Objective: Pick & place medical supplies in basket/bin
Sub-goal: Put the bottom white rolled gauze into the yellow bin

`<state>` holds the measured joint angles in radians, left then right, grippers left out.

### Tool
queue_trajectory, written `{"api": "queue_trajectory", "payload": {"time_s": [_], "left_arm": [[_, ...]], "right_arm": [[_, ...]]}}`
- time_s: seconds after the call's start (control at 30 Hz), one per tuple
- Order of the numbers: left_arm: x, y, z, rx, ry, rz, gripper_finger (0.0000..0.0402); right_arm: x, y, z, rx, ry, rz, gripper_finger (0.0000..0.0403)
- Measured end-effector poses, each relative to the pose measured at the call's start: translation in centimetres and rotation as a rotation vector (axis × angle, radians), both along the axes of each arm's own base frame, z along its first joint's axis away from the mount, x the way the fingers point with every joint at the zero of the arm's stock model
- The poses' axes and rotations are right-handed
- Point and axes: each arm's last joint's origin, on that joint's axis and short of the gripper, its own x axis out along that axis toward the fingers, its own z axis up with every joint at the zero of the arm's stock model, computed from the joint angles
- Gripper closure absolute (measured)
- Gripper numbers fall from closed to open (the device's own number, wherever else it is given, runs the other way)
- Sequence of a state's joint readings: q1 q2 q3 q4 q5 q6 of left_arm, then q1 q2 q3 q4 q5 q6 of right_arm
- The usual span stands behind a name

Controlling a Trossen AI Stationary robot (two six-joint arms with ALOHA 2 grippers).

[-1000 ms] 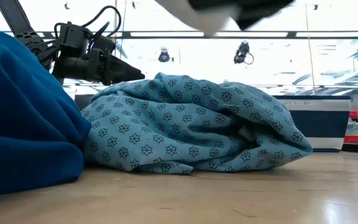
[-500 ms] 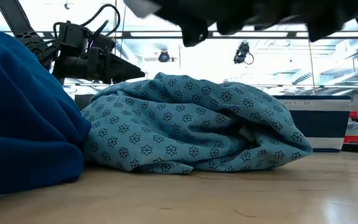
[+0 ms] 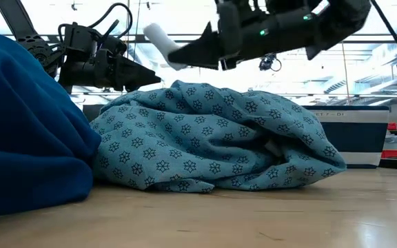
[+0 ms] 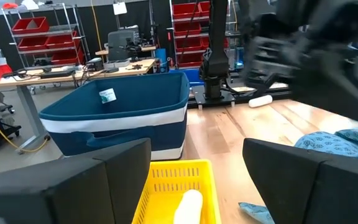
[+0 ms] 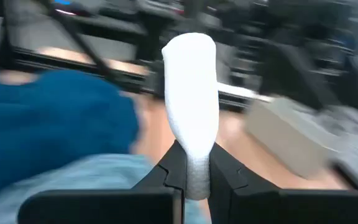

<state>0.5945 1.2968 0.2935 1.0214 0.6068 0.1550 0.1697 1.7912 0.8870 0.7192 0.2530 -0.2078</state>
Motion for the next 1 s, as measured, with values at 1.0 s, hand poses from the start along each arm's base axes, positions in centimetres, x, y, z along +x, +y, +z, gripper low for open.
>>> {"api": "queue_trajectory", "payload": {"time_s": [1.0], "left_arm": [[0.0,0.1,0.3,0.007,-0.024,0.023,0.0143]], "right_arm": [[-1.9,-11.6,-3.2,0.094,0.406,-0.342,0.0373]]}}
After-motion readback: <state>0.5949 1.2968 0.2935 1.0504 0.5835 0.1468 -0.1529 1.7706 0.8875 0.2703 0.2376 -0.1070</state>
